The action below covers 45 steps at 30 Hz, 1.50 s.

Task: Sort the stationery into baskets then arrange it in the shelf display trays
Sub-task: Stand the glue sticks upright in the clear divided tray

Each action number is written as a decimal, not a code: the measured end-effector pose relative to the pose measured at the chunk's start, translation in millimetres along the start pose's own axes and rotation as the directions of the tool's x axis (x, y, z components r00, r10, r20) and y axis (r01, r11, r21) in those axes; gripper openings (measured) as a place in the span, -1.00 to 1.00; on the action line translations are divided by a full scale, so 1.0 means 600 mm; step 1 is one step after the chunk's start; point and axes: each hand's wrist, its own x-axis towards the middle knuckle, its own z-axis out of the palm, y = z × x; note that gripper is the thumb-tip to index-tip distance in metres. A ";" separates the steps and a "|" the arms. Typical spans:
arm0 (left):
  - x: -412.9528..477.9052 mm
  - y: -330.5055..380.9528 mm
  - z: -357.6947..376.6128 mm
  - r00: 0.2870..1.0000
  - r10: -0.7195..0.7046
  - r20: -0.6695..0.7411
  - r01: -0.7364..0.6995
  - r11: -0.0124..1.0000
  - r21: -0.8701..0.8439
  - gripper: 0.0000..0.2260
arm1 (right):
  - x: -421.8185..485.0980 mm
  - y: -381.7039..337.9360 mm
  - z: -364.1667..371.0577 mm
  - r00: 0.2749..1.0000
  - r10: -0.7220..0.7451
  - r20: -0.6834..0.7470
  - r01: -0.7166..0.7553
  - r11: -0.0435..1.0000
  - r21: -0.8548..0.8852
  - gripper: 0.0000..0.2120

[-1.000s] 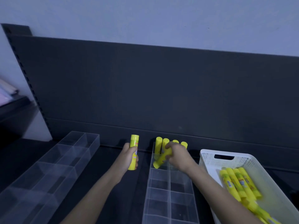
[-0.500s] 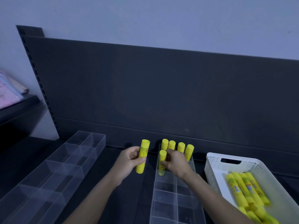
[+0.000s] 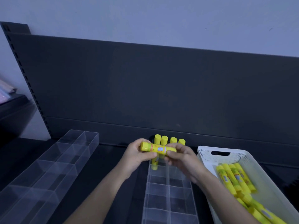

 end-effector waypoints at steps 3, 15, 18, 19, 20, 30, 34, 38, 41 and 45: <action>0.003 -0.027 -0.020 0.994 0.052 -0.096 -0.011 0.921 0.390 -0.83 | -0.002 -0.027 -0.038 0.973 -0.122 -0.194 0.100 0.988 -0.118 -0.84; 0.008 -0.077 0.003 0.972 0.166 0.167 -0.229 0.493 0.839 -0.82 | 0.078 0.043 -0.003 0.979 -0.148 -0.142 -0.068 0.418 -0.906 -0.94; 0.009 -0.075 0.002 0.967 0.162 0.197 -0.251 0.471 0.846 -0.81 | 0.078 0.051 -0.006 0.985 -0.112 -0.134 -0.078 0.404 -0.911 -0.84; 0.009 -0.075 0.001 0.965 0.161 0.206 -0.259 0.471 0.843 -0.81 | 0.078 0.052 -0.006 0.985 -0.104 -0.136 -0.083 0.402 -0.912 -0.75; 0.009 -0.075 0.000 0.964 0.158 0.213 -0.263 0.472 0.841 -0.81 | 0.077 0.052 -0.006 0.986 -0.093 -0.142 -0.093 0.402 -0.911 -0.69; 0.014 -0.082 -0.003 0.956 0.164 0.243 -0.292 0.446 0.846 -0.82 | 0.077 0.055 0.000 0.979 -0.078 -0.188 -0.144 0.383 -0.912 -0.87; 0.008 -0.066 0.005 0.983 0.063 0.173 -0.183 0.412 0.892 -0.83 | 0.048 0.040 -0.007 0.977 -0.145 -0.156 -0.089 0.387 -0.918 -0.78; -0.003 -0.037 0.047 0.992 0.086 0.089 -0.115 0.387 0.915 -0.75 | -0.025 0.002 -0.062 0.952 -0.276 -0.130 -0.030 0.338 -0.940 -0.79; -0.007 -0.024 0.112 0.977 0.198 0.075 -0.160 0.461 0.873 -0.83 | -0.098 -0.017 -0.147 0.926 -0.304 -0.225 -0.097 0.385 -0.918 -0.76; -0.012 -0.024 0.249 0.968 0.203 0.146 -0.234 0.527 0.817 -0.80 | -0.177 -0.021 -0.283 0.886 -0.269 -0.378 -0.234 0.444 -0.865 -0.73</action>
